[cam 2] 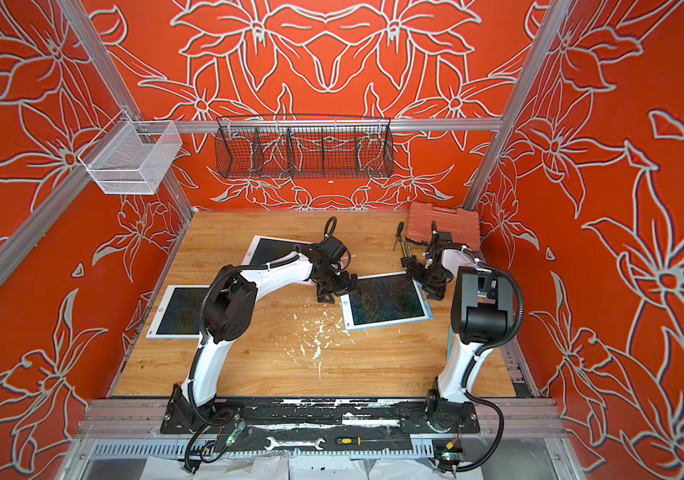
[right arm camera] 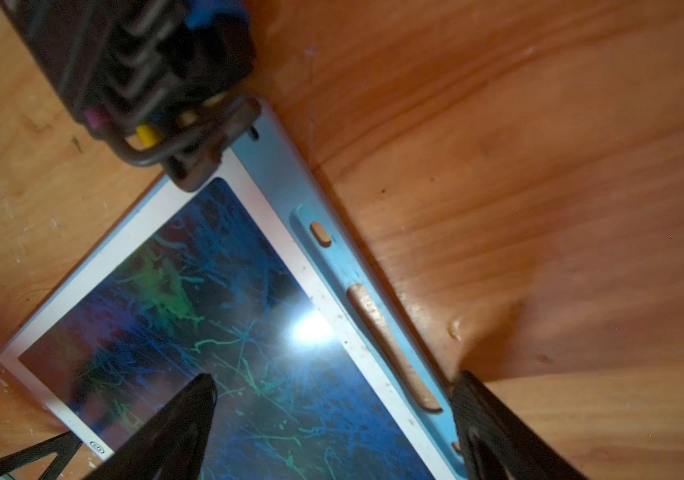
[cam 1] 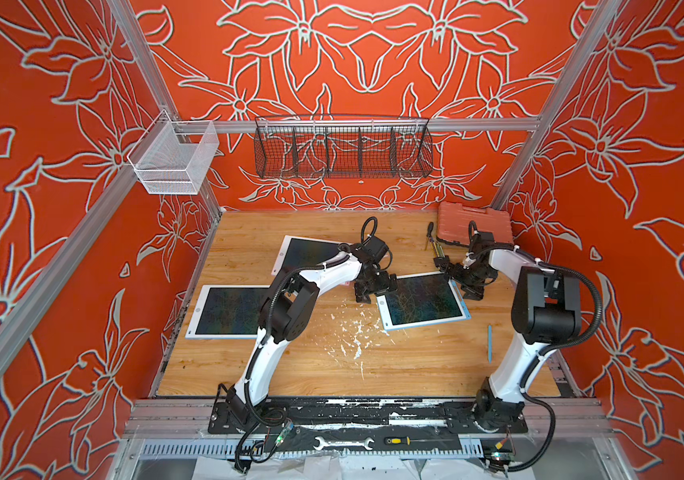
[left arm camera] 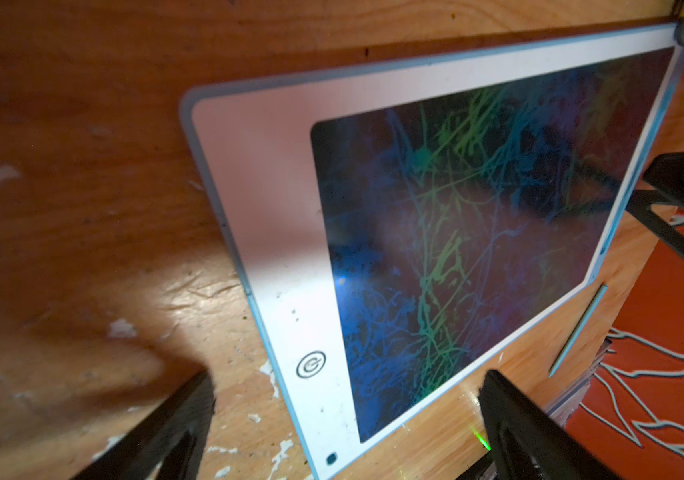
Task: Place the stylus back onto the writing tablet
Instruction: Move the writing tablet to the center of the board.
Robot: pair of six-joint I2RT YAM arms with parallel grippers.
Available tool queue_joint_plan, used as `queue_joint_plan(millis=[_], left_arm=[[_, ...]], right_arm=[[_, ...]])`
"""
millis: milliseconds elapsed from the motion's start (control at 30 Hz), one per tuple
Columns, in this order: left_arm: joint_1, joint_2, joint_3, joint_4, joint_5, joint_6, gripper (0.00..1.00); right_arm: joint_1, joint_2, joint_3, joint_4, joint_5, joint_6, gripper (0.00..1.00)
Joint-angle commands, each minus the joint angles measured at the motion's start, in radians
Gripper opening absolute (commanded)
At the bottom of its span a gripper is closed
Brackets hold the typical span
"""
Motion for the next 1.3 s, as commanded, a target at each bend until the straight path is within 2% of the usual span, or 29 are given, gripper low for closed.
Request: queue_joint_plan(millis=[0, 200, 800, 1267], left_arm=[[-0.006, 0.032, -0.005, -0.030, 0.012, 0.014, 0.98], [-0.006, 0.024, -0.016, -0.030, 0.013, 0.021, 0.98], [-0.019, -0.024, -0.073, -0.011, 0.028, 0.020, 0.99], [-0.040, -0.122, -0.228, 0.000, 0.014, 0.011, 0.99]], right_arm=[[-0.003, -0.023, -0.028, -0.005, -0.023, 0.002, 0.89], [-0.002, -0.051, -0.072, 0.013, -0.027, 0.014, 0.86], [0.043, -0.123, -0.180, 0.034, -0.042, 0.042, 0.84], [0.114, -0.212, -0.265, 0.036, -0.037, 0.089, 0.83]])
